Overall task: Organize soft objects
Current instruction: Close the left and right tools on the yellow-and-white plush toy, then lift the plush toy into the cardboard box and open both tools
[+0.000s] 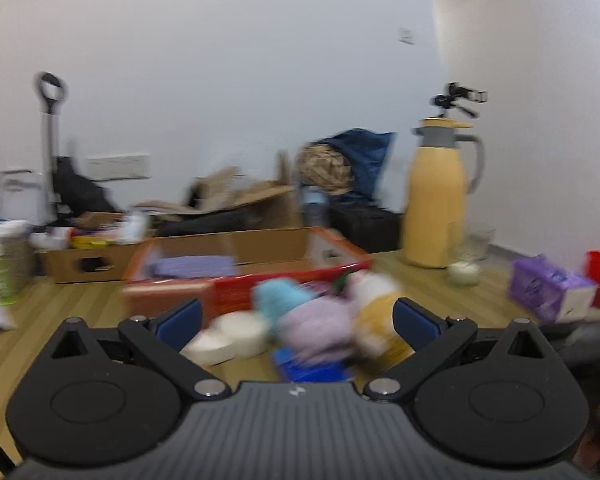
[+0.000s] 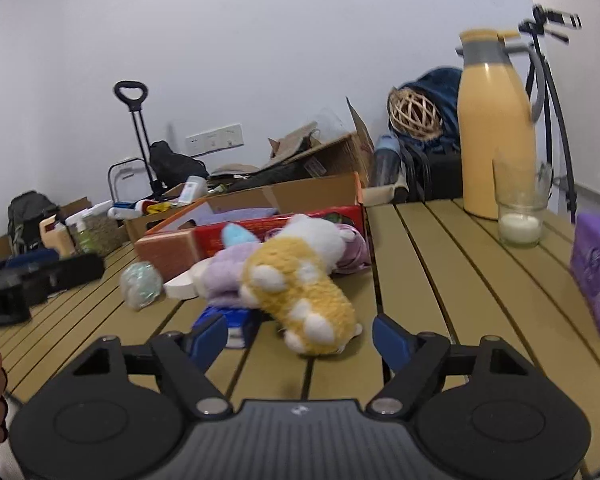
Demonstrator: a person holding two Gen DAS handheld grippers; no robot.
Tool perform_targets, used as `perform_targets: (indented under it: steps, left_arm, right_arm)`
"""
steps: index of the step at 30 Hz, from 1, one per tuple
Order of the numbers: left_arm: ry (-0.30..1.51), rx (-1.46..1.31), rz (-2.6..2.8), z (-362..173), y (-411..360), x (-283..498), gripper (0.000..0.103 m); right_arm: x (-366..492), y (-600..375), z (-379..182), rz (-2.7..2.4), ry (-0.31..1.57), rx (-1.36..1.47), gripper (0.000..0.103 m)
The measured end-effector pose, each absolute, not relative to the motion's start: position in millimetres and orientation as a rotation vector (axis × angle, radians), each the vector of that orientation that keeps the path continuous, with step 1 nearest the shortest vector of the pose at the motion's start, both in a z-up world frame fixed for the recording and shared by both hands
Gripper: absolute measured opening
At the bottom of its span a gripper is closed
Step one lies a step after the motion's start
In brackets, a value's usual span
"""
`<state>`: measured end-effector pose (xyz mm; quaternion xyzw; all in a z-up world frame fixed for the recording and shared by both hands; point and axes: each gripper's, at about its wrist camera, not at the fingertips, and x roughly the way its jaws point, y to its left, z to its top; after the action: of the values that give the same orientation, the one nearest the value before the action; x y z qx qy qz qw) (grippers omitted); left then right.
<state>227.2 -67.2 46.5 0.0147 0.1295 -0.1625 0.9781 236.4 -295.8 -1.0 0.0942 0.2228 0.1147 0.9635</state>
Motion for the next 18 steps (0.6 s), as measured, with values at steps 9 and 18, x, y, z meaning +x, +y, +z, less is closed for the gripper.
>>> perform_targets:
  steps: [9, 18]
  left_arm:
    - [0.449, 0.008, -0.499, 25, -128, 320, 0.065]
    - [0.536, -0.066, -0.581, 6, -121, 337, 0.055]
  right_arm:
    - [298, -309, -28, 0.278, 0.522, 0.292, 0.071]
    - [308, -320, -42, 0.338, 0.563, 0.417, 0.056]
